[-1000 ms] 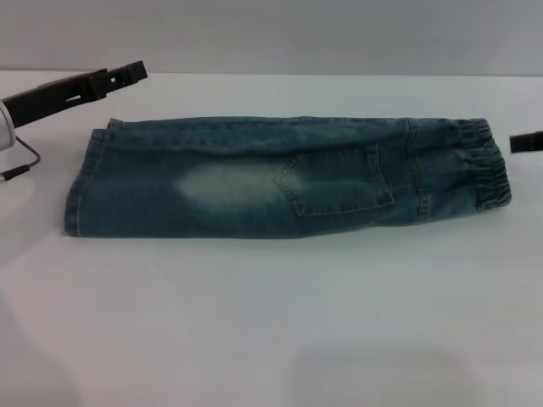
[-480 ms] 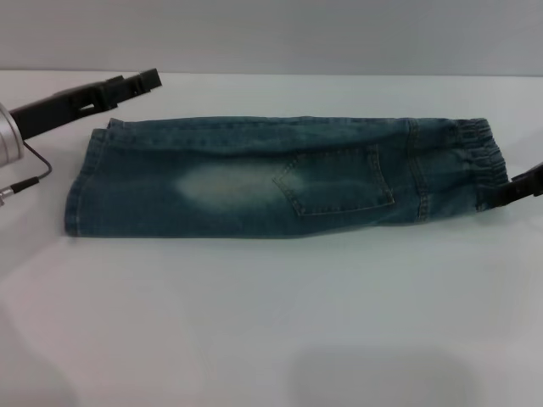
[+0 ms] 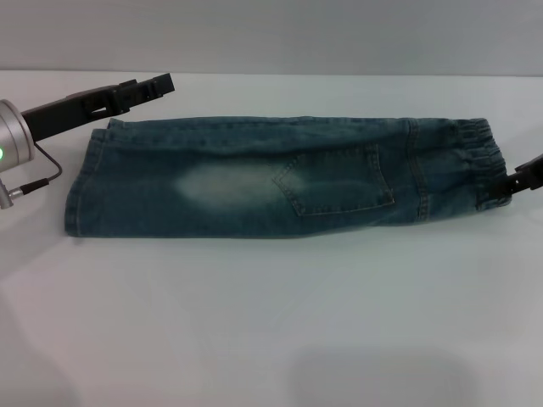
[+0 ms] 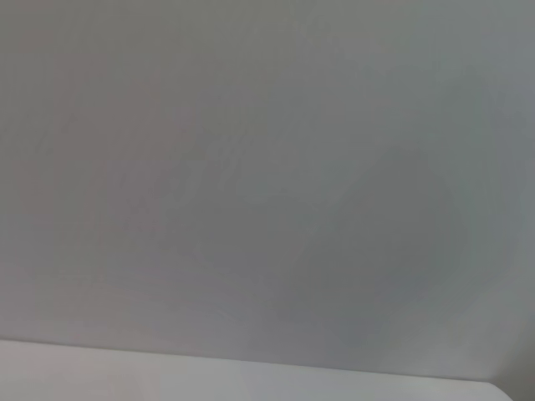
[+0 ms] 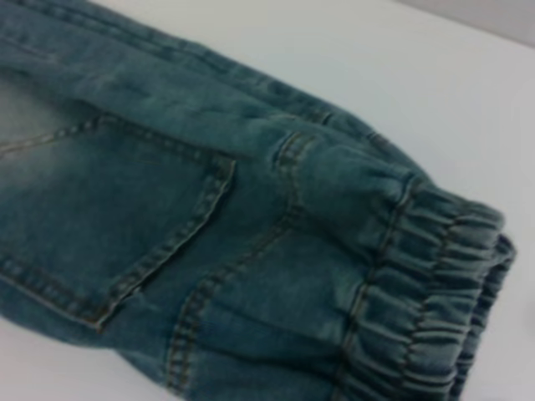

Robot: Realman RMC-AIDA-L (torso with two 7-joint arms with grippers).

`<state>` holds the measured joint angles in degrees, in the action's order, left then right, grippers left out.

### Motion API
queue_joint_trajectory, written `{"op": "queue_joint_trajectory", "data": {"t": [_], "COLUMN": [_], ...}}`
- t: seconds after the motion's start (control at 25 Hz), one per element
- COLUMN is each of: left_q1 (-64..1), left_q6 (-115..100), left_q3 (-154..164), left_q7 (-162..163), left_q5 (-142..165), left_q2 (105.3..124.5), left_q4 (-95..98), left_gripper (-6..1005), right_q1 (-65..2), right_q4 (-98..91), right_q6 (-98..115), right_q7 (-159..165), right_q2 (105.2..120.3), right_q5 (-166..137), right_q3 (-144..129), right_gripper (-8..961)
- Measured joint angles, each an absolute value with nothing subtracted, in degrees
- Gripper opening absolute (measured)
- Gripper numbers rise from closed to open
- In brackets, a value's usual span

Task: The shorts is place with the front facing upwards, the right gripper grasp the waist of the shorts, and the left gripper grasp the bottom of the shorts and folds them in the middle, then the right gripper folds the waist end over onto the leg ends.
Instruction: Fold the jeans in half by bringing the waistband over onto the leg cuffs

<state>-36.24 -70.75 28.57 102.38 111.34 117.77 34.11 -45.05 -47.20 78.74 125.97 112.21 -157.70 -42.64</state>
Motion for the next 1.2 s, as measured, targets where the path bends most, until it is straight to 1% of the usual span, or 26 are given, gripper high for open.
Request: {"op": "queue_joint_trajectory", "data": {"t": [0.12,0.32,0.52,0.76,0.96,1.2], "left_q1": [-36.26,-36.49,-36.71,-36.74,-36.80,-36.82], "left_q6": [-70.76,-70.75,-70.75,-70.55,-70.33,-70.53], "left_q3": [28.57,28.56,28.56,28.56,28.56,28.58], "left_q7": [102.42,102.52,102.54,102.44,101.97,101.86], "left_q5": [111.34,111.29,111.26,111.26,111.26,111.27], "left_q2": [117.77,117.70,117.68,117.70,117.65,117.66], "left_q4": [34.09,33.52,33.48,33.25,32.22,32.15], "left_gripper": [807,807,807,806,806,806], "right_q1": [-44.83,-44.53,-44.48,-44.59,-44.67,-43.99], "right_q4": [-46.65,-45.56,-43.89,-44.04,-44.58,-46.72], "right_q6": [76.92,73.99,72.04,72.04,72.69,74.31], "right_q7": [125.96,125.64,125.55,125.07,124.55,123.80], "right_q2": [112.62,113.73,113.97,114.85,114.94,115.19], "right_q5": [-157.75,-157.76,-157.36,-156.61,-155.73,-155.69], "right_q3": [-42.71,-43.69,-44.63,-44.82,-44.92,-44.91], "right_gripper": [631,630,630,630,631,413]}}
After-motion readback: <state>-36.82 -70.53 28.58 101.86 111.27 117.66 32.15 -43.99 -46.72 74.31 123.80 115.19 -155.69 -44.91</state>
